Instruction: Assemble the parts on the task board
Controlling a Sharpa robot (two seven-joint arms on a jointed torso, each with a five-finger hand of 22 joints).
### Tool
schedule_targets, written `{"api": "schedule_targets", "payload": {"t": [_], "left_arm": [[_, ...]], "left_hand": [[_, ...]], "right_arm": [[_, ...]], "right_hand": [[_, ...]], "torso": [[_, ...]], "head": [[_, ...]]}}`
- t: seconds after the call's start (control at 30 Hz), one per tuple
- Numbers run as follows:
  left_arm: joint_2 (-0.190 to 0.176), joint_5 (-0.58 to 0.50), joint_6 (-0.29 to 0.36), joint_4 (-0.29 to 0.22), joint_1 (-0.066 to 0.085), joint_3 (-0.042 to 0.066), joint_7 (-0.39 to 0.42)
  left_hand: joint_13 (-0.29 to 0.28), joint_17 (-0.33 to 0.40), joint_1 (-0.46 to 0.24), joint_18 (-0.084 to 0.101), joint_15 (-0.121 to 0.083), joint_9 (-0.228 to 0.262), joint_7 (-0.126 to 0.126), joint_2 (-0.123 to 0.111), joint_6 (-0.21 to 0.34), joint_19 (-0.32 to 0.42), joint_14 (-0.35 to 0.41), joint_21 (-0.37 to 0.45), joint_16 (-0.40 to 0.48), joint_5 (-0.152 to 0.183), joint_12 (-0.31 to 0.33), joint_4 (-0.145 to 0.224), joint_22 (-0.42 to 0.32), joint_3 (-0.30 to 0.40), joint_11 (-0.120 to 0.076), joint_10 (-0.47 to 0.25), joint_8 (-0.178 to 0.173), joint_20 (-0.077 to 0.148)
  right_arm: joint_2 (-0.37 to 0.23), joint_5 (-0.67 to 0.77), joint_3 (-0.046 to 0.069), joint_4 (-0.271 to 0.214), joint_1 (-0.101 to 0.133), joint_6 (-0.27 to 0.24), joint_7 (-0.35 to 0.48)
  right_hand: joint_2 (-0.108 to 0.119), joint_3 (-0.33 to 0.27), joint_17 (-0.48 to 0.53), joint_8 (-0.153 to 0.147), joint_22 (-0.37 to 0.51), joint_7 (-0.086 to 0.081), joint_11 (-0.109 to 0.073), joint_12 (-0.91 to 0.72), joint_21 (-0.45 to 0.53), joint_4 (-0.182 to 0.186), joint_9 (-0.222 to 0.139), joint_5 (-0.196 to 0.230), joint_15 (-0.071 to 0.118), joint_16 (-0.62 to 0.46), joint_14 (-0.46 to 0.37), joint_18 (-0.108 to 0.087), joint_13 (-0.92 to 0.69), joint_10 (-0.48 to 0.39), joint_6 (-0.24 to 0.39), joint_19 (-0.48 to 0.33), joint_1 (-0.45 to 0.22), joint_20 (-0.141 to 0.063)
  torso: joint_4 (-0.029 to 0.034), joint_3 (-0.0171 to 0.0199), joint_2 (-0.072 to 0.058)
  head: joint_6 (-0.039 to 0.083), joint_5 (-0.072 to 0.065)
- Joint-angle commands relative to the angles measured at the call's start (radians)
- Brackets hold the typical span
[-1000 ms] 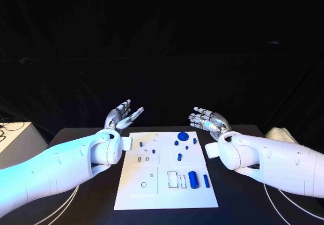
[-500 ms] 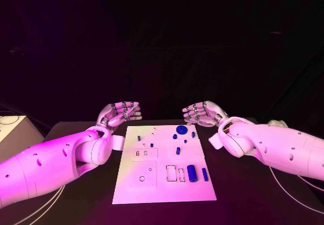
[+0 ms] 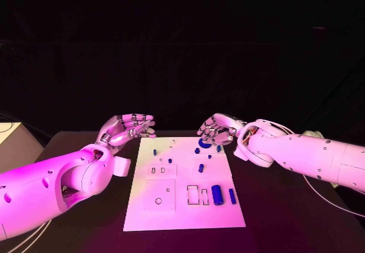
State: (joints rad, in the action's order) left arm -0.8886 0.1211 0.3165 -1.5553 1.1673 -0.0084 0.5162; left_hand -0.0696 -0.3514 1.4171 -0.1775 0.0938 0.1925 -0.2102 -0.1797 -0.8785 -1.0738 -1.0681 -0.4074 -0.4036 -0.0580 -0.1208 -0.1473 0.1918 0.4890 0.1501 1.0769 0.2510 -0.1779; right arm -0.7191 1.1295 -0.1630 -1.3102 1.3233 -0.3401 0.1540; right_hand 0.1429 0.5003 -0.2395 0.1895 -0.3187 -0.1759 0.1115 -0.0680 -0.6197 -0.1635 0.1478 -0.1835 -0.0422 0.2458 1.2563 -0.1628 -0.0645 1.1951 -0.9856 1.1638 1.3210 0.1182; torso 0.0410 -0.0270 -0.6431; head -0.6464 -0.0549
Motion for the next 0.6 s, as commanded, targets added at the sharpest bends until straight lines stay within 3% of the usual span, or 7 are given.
{"api": "schedule_targets", "payload": {"t": [0.03,0.13,0.33,0.4,0.5,0.53,0.6], "left_arm": [[-0.018,0.014,-0.033,-0.032,0.008,0.002,-0.004],[-0.039,0.012,-0.035,-0.062,0.014,0.002,-0.01],[-0.068,0.01,-0.047,-0.105,0.02,0.002,-0.022],[-0.076,0.01,-0.051,-0.116,0.021,0.002,-0.026],[-0.084,0.01,-0.056,-0.126,0.023,0.002,-0.03],[-0.086,0.01,-0.058,-0.128,0.024,0.002,-0.032],[-0.089,0.01,-0.062,-0.132,0.025,0.002,-0.036]], "left_hand": [[-0.001,-0.061,-0.028,0.0,-0.013,0.007,0.003,-0.002,-0.005,-0.025,0.006,-0.078,-0.075,0.005,0.012,0.016,0.045,0.008,0.0,0.014,0.001,0.015],[-0.002,-0.143,-0.048,-0.001,-0.019,0.018,0.007,-0.003,-0.005,-0.018,0.028,-0.184,-0.184,0.003,0.021,0.035,0.111,0.029,-0.006,0.022,0.003,0.024],[-0.003,-0.216,-0.07,-0.003,-0.026,0.031,0.007,-0.009,0.0,0.006,0.046,-0.301,-0.3,0.004,0.03,0.048,0.185,0.054,-0.01,0.026,0.003,0.026],[-0.003,-0.223,-0.074,-0.003,-0.025,0.033,0.006,-0.012,0.0,0.015,0.057,-0.315,-0.309,0.004,0.031,0.05,0.195,0.057,-0.01,0.025,0.004,0.025],[-0.003,-0.225,-0.077,-0.003,-0.022,0.035,0.004,-0.015,0.004,0.026,0.071,-0.327,-0.312,0.004,0.034,0.052,0.203,0.059,-0.008,0.022,0.003,0.023],[-0.003,-0.226,-0.079,-0.003,-0.022,0.036,0.004,-0.015,0.006,0.029,0.075,-0.33,-0.313,0.004,0.035,0.053,0.205,0.06,-0.007,0.02,0.003,0.022],[-0.002,-0.227,-0.082,-0.003,-0.019,0.036,0.0,-0.018,0.012,0.035,0.081,-0.337,-0.315,0.004,0.037,0.054,0.21,0.059,-0.004,0.015,0.0,0.02]], "right_arm": [[0.003,0.226,0.0,-0.008,0.009,0.017,-0.085],[0.005,0.301,0.0,-0.013,0.017,0.016,-0.116],[0.011,0.391,0.0,-0.012,0.024,0.032,-0.148],[0.014,0.403,0.0,-0.011,0.025,0.028,-0.151],[0.014,0.409,0.0,-0.01,0.026,0.001,-0.155],[0.013,0.407,0.0,-0.01,0.026,-0.013,-0.156],[0.012,0.407,0.0,-0.011,0.026,-0.037,-0.158]], "right_hand": [[0.048,0.069,-0.189,-0.006,-0.345,0.026,-0.034,0.004,-0.343,0.02,0.024,0.002,0.047,0.121,0.146,0.014,-0.006,0.086,-0.056,0.124,-0.03,-0.025],[0.068,0.092,-0.27,-0.007,-0.57,0.032,-0.041,0.004,-0.512,0.037,0.039,0.0,0.055,0.185,0.167,0.046,-0.009,0.1,-0.061,0.191,-0.041,-0.032],[0.089,0.105,-0.341,-0.008,-0.707,0.04,-0.047,0.005,-0.613,0.058,0.059,0.001,0.062,0.249,0.172,0.064,-0.011,0.108,-0.06,0.223,-0.05,-0.036],[0.095,0.11,-0.348,-0.011,-0.681,0.042,-0.048,0.008,-0.598,0.06,0.062,-0.003,0.062,0.252,0.164,0.058,-0.008,0.097,-0.053,0.211,-0.05,-0.037],[0.122,0.143,-0.354,-0.03,-0.438,0.041,-0.034,0.009,-0.426,0.054,0.067,-0.012,0.054,0.195,0.063,0.014,0.003,0.02,-0.016,0.085,-0.038,-0.031],[0.126,0.144,-0.358,-0.032,-0.43,0.042,-0.033,0.008,-0.42,0.054,0.068,-0.011,0.055,0.191,0.056,0.012,0.002,0.014,-0.013,0.078,-0.037,-0.031],[0.137,0.112,-0.45,-0.043,-0.312,0.043,-0.016,0.004,-0.318,0.043,0.076,-0.008,0.027,0.212,-0.064,-0.014,-0.001,-0.013,0.006,-0.02,-0.027,-0.018]], "torso": [[0.0049,-0.0062,-0.028],[0.0075,-0.0091,-0.04],[0.0167,-0.015,-0.058],[0.02,-0.0173,-0.065],[0.0248,-0.0196,-0.07],[0.0257,-0.0202,-0.071],[0.0276,-0.0208,-0.073]], "head": [[0.007,-0.008],[0.008,-0.017],[0.013,-0.031],[0.014,-0.036],[0.013,-0.042],[0.013,-0.043],[0.012,-0.047]]}}
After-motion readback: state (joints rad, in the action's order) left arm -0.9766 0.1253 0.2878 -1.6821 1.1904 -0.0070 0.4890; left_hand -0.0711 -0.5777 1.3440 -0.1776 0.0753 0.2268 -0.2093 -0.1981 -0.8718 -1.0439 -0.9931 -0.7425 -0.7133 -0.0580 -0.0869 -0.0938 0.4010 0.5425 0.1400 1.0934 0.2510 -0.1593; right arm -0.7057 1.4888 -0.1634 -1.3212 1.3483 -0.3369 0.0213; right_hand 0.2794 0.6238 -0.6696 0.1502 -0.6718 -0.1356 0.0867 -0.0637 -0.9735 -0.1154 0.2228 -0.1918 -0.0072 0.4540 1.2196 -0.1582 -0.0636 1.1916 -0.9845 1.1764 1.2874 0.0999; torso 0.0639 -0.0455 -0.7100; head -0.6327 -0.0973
